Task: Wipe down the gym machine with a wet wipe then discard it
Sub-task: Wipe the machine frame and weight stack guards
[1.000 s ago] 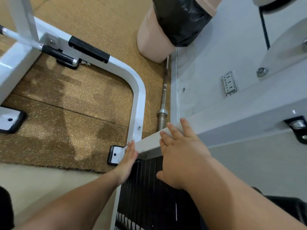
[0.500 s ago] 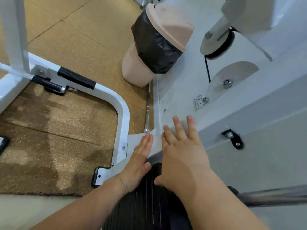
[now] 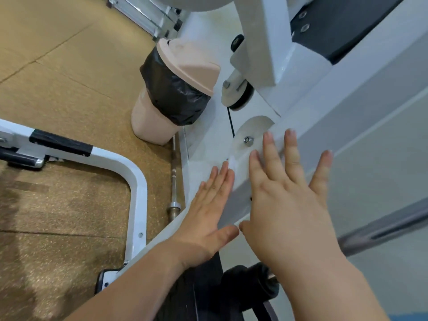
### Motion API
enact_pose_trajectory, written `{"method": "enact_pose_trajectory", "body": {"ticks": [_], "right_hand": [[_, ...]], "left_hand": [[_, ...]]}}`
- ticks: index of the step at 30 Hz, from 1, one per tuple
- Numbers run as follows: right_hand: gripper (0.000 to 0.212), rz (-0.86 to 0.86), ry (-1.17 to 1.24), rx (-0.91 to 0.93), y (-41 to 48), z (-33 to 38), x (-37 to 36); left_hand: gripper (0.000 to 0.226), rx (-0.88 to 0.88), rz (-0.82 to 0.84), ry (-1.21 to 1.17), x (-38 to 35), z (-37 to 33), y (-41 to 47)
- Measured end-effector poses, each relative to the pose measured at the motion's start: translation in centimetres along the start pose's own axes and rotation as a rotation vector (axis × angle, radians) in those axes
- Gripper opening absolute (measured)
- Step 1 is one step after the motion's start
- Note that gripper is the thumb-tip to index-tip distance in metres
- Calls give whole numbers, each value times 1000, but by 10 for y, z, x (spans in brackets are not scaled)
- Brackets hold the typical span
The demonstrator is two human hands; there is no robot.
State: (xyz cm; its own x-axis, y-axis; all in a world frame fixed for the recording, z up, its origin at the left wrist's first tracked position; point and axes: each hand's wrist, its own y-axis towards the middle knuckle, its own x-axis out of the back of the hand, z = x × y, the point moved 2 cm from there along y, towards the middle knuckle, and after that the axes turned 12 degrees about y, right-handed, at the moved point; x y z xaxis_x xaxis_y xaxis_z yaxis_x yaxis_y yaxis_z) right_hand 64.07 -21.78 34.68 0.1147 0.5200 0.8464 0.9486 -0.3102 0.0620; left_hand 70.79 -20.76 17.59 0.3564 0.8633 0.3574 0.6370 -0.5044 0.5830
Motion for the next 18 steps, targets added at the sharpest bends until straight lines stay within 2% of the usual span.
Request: {"method": "enact_pose_trajectory", "body": {"ticks": [4, 6, 8, 11, 14, 16, 18], "right_hand": [[86, -90, 295, 60, 1, -20, 25], [82, -268, 510, 120, 2, -40, 38], [83, -356, 812, 95, -1, -59, 49], [76, -289, 1147, 54, -7, -63, 63], [74, -346, 1277, 10, -6, -61, 71], [73, -313, 1379, -36, -8, -68, 83], [76, -304, 1369, -47, -10, -76, 105]], "left_hand": [[74, -35, -21, -4, 23, -38, 37], [65, -65, -28, -32, 34, -61, 49], [61, -62, -34, -89, 45, -83, 59], [59, -52, -22, -107, 54, -113, 74], [60, -72, 34, -149, 70, -138, 93], [59, -59, 86, -147, 83, -150, 106], [61, -38, 130, -124, 95, -161, 121]]}}
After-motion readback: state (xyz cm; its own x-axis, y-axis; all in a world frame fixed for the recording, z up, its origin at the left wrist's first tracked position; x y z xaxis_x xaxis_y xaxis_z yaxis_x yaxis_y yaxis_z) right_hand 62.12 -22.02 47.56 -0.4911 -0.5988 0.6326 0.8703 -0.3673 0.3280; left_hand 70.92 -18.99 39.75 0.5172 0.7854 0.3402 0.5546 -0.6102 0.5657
